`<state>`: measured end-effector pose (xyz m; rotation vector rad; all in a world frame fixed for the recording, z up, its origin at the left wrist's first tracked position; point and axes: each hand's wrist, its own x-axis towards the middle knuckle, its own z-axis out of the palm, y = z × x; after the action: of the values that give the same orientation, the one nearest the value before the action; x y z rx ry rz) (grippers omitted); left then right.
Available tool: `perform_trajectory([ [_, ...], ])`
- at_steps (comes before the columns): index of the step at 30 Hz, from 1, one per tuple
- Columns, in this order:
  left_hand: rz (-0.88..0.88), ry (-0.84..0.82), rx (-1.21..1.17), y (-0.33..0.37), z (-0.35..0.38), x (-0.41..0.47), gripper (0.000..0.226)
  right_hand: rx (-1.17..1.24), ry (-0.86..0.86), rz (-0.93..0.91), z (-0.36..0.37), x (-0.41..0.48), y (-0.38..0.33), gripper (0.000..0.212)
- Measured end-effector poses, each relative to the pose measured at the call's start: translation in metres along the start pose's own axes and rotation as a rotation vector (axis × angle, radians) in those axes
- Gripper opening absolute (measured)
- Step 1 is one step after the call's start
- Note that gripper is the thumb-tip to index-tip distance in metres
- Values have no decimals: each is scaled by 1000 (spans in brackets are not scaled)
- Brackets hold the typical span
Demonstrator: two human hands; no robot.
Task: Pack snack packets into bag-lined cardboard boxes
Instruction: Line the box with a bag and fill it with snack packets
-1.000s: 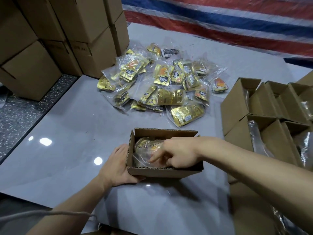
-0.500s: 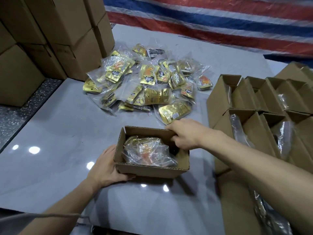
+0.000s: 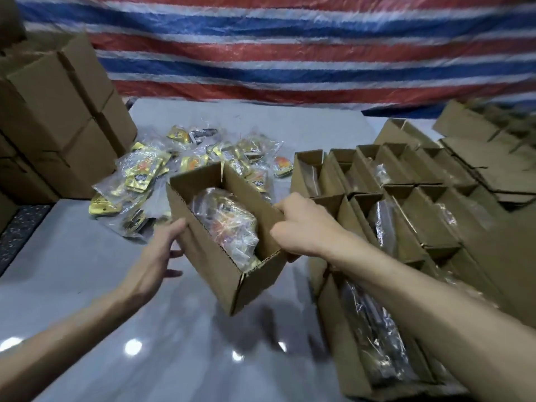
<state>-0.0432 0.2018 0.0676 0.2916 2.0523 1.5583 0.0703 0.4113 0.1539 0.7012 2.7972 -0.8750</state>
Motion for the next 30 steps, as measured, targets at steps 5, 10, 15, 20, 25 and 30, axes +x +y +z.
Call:
perform_trajectory([
  [5, -30, -148, 3, 97, 35, -41, 93, 59, 170, 47, -47, -46, 10, 48],
  [10, -63, -212, 40, 156, 108, -47, 28, 4, 300, 117, -93, -88, 38, 27],
  [15, 42, -366, 35, 200, 186, -55, 9, -77, 447, 222, -140, -115, 86, 27],
  [20, 14, -510, 16, 203, 256, -70, 17, -423, 538, 302, -168, -140, 131, 11],
  [25, -84, -681, 68, 189, 307, -77, 34, -493, 550, 382, -173, -159, 165, 10],
  [30, -107, -718, 89, 186, 342, -80, 31, -500, 518, 455, -170, -166, 205, 45],
])
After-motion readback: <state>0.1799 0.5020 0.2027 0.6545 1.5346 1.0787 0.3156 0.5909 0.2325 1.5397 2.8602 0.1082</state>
